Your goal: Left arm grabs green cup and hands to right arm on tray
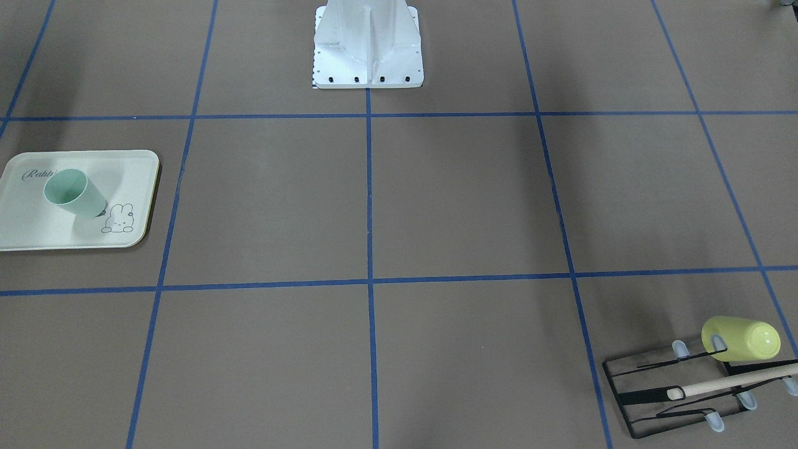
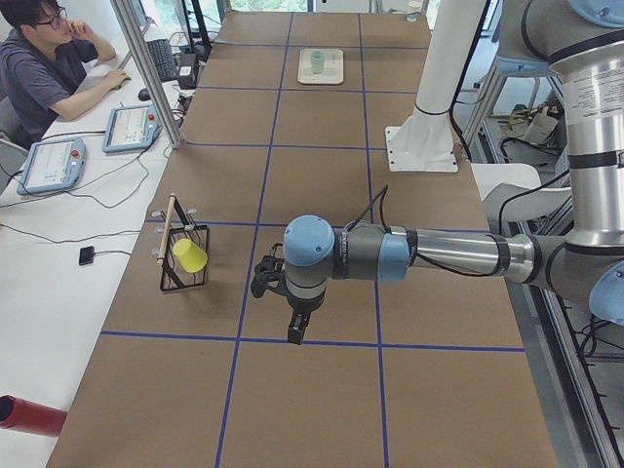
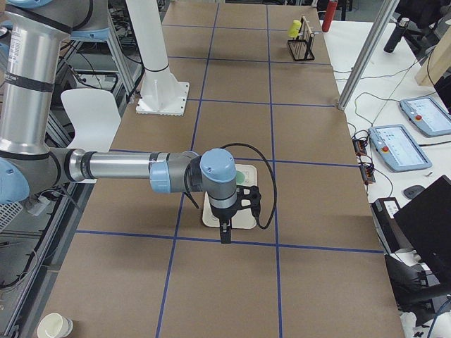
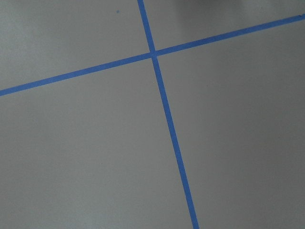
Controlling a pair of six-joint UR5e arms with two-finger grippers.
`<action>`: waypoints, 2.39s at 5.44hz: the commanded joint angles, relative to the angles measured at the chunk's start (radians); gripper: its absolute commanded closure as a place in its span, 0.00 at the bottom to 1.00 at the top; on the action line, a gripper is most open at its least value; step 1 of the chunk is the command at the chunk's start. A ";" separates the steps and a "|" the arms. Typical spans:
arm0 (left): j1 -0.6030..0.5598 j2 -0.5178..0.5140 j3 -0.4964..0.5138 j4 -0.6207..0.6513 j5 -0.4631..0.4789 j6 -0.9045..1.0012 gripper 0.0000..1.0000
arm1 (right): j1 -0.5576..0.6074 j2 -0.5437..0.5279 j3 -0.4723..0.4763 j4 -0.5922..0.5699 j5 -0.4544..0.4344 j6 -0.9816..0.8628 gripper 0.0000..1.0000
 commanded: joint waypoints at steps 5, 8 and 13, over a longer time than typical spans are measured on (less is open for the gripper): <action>0.000 0.000 -0.001 -0.002 -0.003 -0.005 0.00 | -0.042 -0.002 -0.002 0.010 0.009 0.018 0.00; 0.000 0.000 -0.001 -0.002 -0.004 -0.005 0.00 | -0.061 0.000 -0.002 0.012 0.011 0.029 0.00; -0.001 0.000 -0.001 -0.002 -0.001 -0.005 0.00 | -0.061 -0.006 -0.002 0.012 0.009 0.027 0.00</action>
